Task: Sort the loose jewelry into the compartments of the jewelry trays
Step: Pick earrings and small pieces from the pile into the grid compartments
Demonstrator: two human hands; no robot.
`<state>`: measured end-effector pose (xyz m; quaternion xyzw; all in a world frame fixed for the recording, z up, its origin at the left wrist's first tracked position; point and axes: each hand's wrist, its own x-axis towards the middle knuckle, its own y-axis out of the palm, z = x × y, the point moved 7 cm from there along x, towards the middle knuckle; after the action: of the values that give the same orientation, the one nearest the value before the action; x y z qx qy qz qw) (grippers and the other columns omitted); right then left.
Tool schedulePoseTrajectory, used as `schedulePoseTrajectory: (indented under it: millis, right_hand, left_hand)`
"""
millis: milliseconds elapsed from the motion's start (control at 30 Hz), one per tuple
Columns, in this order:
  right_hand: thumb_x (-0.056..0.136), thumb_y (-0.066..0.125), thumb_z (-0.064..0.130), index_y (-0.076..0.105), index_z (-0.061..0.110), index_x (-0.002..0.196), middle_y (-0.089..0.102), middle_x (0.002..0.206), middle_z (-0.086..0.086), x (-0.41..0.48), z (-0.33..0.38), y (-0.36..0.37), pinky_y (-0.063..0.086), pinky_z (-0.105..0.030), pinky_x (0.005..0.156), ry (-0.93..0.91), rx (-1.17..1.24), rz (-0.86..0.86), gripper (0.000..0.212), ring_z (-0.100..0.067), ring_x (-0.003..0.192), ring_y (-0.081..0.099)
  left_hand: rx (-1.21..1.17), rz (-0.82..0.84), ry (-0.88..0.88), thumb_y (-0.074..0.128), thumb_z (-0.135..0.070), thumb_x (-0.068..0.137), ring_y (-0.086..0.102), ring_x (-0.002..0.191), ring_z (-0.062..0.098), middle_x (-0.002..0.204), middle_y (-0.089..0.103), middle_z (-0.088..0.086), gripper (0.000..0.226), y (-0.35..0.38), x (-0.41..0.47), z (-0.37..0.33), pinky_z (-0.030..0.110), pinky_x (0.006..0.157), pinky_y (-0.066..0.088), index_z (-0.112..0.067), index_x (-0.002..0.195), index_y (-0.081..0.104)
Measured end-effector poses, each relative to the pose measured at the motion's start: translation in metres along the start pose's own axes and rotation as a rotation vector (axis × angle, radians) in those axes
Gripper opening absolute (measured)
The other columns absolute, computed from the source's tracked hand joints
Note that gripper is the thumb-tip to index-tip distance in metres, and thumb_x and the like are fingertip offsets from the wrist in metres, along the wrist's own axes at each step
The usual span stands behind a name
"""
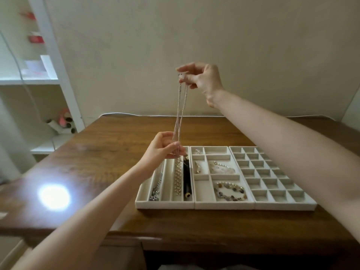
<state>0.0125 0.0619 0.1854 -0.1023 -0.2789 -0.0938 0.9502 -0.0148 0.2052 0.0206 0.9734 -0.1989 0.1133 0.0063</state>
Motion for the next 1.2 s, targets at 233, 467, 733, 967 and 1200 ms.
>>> schedulePoseTrajectory:
  millis: [233, 467, 733, 967, 1200]
  right_hand:
    - [0.083, 0.06, -0.009, 0.072, 0.0, 0.091, 0.064, 0.067, -0.002, 0.0, -0.003, 0.01, 0.052, -0.017, 0.053, -0.092, -0.173, -0.004, 0.017, 0.0, 0.052, 0.059]
    - [0.083, 0.057, -0.011, 0.071, -0.004, 0.085, 0.061, 0.061, -0.005, -0.007, -0.025, 0.021, 0.056, -0.021, 0.053, -0.037, -0.22, 0.035, 0.016, -0.004, 0.045, 0.058]
    - [0.082, 0.059, -0.011, 0.071, -0.005, 0.087, 0.066, 0.075, -0.015, -0.022, -0.059, 0.034, 0.057, -0.021, 0.054, 0.055, -0.278, 0.108, 0.014, -0.012, 0.053, 0.061]
    - [0.081, 0.062, -0.011, 0.07, -0.007, 0.088, 0.068, 0.082, -0.023, -0.035, -0.077, 0.045, 0.06, -0.03, 0.062, 0.108, -0.275, 0.201, 0.011, -0.027, 0.067, 0.066]
    - [0.082, 0.061, -0.011, 0.07, -0.007, 0.088, 0.066, 0.078, -0.019, -0.041, -0.089, 0.054, 0.06, -0.029, 0.062, 0.142, -0.271, 0.241, 0.011, -0.02, 0.06, 0.065]
  left_hand:
    - [0.338, 0.022, -0.047, 0.062, -0.011, 0.086, 0.07, 0.077, 0.021, 0.079, 0.071, 0.01, 0.009, -0.015, -0.029, -0.01, 0.028, 0.07, 0.057, -0.007, 0.093, 0.067]
    - [0.771, 0.039, -0.072, 0.064, -0.024, 0.084, 0.067, 0.07, 0.014, 0.076, 0.07, -0.002, 0.012, -0.01, -0.055, -0.013, 0.025, 0.066, 0.057, -0.014, 0.086, 0.071]
    - [1.085, 0.132, -0.142, 0.068, -0.026, 0.083, 0.066, 0.068, 0.009, 0.069, 0.067, -0.005, 0.016, -0.006, -0.063, -0.014, 0.031, 0.071, 0.056, -0.01, 0.08, 0.07]
    - [1.166, 0.184, -0.2, 0.068, -0.033, 0.082, 0.061, 0.071, 0.006, 0.077, 0.064, -0.01, 0.017, 0.001, -0.062, -0.011, 0.025, 0.068, 0.052, -0.019, 0.089, 0.062]
    - [1.233, 0.179, -0.12, 0.059, -0.025, 0.088, 0.057, 0.075, 0.007, 0.086, 0.066, -0.009, 0.007, 0.0, -0.058, -0.016, 0.022, 0.062, 0.045, -0.019, 0.09, 0.063]
